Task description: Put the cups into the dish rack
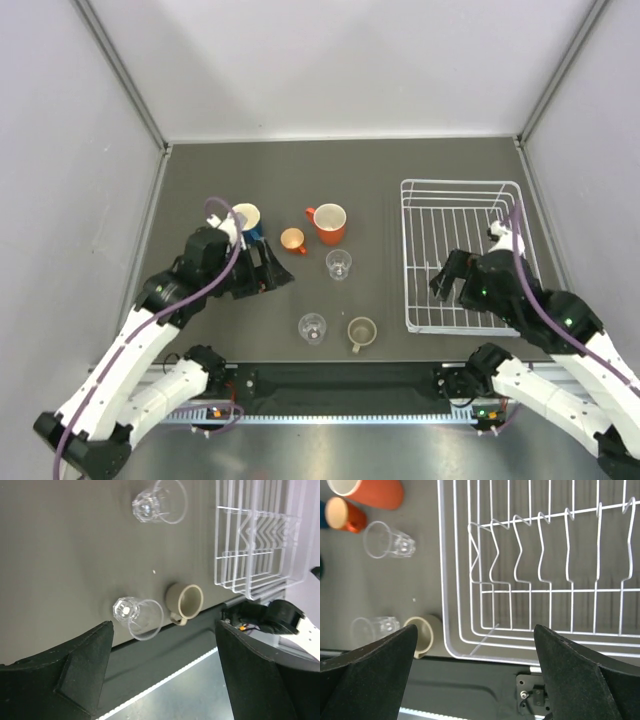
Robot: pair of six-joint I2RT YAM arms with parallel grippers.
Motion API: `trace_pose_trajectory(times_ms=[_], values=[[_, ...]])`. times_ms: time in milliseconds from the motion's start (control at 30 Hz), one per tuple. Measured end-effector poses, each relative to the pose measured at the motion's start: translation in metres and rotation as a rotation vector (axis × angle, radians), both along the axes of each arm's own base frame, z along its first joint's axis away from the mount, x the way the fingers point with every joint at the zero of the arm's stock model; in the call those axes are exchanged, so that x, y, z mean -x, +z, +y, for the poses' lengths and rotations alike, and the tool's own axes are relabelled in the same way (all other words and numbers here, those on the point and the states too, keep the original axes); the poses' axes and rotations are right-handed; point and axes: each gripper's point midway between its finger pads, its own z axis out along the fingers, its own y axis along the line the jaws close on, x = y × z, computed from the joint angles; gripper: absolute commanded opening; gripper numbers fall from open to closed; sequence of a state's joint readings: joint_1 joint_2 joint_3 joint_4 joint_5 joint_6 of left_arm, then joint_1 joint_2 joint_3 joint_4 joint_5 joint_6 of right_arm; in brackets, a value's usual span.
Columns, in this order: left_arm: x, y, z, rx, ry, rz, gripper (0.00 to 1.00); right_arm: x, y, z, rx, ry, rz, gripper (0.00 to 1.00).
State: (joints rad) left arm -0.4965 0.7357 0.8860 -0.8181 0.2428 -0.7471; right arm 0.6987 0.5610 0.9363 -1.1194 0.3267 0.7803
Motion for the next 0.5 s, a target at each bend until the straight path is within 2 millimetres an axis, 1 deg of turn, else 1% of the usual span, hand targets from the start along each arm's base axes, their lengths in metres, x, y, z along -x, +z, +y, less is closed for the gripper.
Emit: trace_pose_trajectory(times_ms=[100, 167, 233, 300, 400, 500], values=[[-0.013, -0.013, -0.004, -0.044, 0.001, 0.045, 0.85, -0.007, -0.006, 0.006, 0.047, 0.030, 0.027, 1.00], [-0.024, -0.022, -0.008, -0.069, 0.008, 0.068, 0.83, -0.010, -0.006, 0.015, 0.051, 0.079, 0.028, 1.00], [-0.035, -0.028, -0.014, -0.078, 0.006, 0.082, 0.82, -0.014, 0.000, 0.025, 0.028, 0.122, 0.000, 1.00], [-0.045, -0.032, -0.022, -0.081, -0.001, 0.084, 0.81, -0.017, 0.011, 0.032, -0.002, 0.159, -0.059, 1.00], [-0.058, -0.038, -0.036, -0.113, -0.013, 0.088, 0.79, -0.019, 0.023, 0.030, -0.010, 0.175, -0.125, 1.00], [-0.072, -0.041, -0.050, -0.162, -0.018, 0.084, 0.76, -0.022, 0.022, 0.028, 0.019, 0.171, -0.129, 1.00]])
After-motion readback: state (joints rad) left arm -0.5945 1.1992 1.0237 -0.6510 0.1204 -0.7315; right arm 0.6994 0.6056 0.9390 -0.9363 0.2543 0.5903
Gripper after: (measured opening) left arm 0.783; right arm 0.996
